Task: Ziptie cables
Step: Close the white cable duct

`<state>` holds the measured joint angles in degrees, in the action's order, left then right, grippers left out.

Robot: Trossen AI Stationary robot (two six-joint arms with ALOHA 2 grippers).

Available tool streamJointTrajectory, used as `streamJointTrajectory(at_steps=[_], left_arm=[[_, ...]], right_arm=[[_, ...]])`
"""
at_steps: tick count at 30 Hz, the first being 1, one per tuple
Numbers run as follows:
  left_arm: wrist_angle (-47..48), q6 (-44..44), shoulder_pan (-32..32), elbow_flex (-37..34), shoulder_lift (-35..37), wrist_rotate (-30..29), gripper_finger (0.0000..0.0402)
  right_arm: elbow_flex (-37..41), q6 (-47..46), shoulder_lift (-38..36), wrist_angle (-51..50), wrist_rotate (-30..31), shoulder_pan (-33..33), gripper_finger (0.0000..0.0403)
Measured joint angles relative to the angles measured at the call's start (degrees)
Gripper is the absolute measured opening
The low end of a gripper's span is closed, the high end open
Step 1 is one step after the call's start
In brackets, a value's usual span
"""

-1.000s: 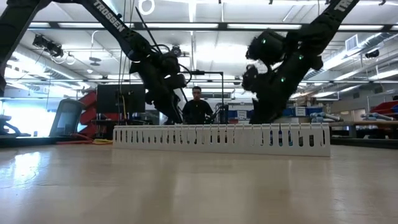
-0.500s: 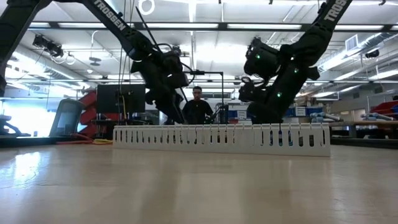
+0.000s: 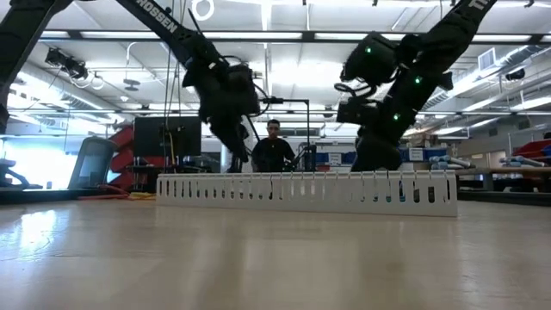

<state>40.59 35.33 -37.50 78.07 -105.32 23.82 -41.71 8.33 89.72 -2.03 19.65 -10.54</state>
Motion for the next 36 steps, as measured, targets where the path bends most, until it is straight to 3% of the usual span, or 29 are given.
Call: streamJointTrajectory(at_steps=[11,28,36], left_arm=[[4.64,-1.44,1.64,3.46,-2.35,0.35,0.0165],[2.32,-3.01,0.85,3.46,-6.44,-1.44,0.0165],[4.86,-1.09,0.75,3.56,-7.84,0.90,0.0147]], right_arm=[[-0.07,10.94,-0.77,3.80,9.27,3.64,0.0000],[-0.17,20.06,-0.86,9.80,14.02,7.03,0.0000],[-0.17,21.96,-0.90,10.30,15.11,7.23,0.0000]])
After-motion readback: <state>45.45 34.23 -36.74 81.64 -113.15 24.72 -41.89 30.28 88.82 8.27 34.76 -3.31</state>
